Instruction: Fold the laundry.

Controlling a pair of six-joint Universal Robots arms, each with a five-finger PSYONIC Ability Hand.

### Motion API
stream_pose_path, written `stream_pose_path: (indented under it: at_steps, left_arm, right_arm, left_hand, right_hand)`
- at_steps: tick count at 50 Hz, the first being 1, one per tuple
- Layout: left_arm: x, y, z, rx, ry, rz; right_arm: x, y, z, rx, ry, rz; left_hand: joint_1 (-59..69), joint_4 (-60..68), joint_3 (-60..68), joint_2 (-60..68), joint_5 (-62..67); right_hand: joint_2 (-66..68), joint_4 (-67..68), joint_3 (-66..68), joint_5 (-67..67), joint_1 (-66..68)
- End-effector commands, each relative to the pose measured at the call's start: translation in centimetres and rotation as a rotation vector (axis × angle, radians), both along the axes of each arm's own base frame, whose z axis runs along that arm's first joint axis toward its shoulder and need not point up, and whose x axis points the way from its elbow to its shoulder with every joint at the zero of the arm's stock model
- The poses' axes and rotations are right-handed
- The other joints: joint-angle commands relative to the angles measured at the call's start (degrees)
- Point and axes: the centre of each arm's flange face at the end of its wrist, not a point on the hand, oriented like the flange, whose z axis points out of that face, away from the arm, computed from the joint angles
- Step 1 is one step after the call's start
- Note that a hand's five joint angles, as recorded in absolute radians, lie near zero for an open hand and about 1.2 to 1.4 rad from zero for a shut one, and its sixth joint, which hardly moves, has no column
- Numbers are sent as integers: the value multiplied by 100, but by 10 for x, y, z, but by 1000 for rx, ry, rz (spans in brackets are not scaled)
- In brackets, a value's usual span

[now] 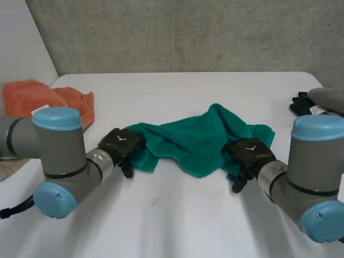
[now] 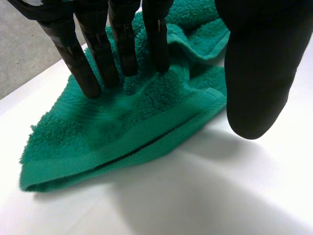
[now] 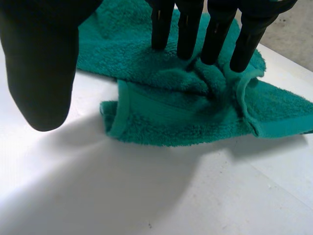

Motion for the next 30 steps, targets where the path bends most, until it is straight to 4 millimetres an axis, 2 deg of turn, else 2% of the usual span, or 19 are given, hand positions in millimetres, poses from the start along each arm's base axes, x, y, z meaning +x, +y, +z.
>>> stream_pose_path:
  at_steps: [1,6,7,10,18,30]
  left_arm:
    - [-9,-11,-4,-40,31,-13]
    - [-15,-15,-6,-70,43,-21]
    - [-16,-16,-5,-78,48,-24]
    - [-19,-18,-5,-85,51,-28]
    - [-22,-21,-11,-72,41,-34]
    - [-27,-29,-19,-107,3,-51]
  right_arm:
    - [1,-12,-12,-38,0,-49]
    - [2,-15,-19,-52,4,-53]
    - [2,-16,-20,-56,6,-54]
    - [0,-20,-19,-77,14,-68]
    - [-6,-25,-10,-125,21,-84]
    - [-12,-28,-1,-141,63,-71]
  left_hand:
    - [638,614,637,648,602]
    - [874,850,873,884,838]
    - [957,933,956,967,921]
    - [1243,1219,1242,1253,1207]
    - [1462,1438,1461,1472,1426]
    - [975,951,973,984,938]
  right_hand:
    - [1125,1066,1044,995,1070]
    - [2351,2292,2270,2221,2296]
    - [3537,3477,3455,3406,3481]
    - [6016,5957,5935,5885,5961]
    - [6024,5964,5942,5893,5968]
    - [6024,5964,5942,5893,5968]
